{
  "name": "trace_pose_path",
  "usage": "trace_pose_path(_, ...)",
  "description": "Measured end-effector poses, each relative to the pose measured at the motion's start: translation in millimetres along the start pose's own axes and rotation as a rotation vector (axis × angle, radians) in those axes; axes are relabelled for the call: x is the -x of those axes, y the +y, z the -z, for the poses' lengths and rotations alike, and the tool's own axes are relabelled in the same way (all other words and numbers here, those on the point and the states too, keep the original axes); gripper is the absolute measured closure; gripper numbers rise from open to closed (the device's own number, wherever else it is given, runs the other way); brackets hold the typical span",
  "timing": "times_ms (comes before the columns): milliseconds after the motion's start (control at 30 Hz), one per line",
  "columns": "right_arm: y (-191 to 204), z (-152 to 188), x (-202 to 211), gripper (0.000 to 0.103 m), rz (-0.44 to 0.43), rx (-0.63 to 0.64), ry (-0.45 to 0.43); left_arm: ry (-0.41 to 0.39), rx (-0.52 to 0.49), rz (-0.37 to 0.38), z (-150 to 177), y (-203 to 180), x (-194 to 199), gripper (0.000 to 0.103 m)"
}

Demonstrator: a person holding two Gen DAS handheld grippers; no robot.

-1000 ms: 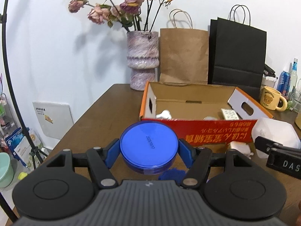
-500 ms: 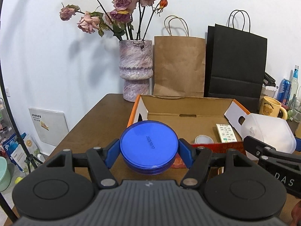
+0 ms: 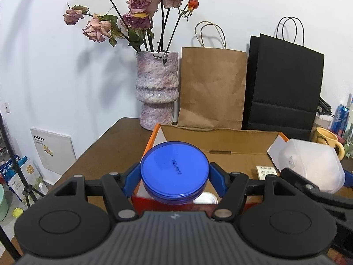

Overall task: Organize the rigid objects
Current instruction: 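Carry the blue lid into the box with the left tool while the right tool carries the plastic box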

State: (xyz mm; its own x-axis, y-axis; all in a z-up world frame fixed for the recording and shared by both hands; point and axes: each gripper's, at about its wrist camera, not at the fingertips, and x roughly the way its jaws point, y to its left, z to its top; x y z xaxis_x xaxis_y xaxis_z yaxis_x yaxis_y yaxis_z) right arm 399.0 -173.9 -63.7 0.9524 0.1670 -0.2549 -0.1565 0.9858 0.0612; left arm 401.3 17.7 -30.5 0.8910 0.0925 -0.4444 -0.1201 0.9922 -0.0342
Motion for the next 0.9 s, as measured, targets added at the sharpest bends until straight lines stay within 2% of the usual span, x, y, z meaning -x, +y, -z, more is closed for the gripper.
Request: trace_pose_path(900,-17.6,-4.8,-88.3,0.017,0.0,0.022,0.031,0.03,-0.007,-0.027,-26.9,-22.3,-84.0,0.035)
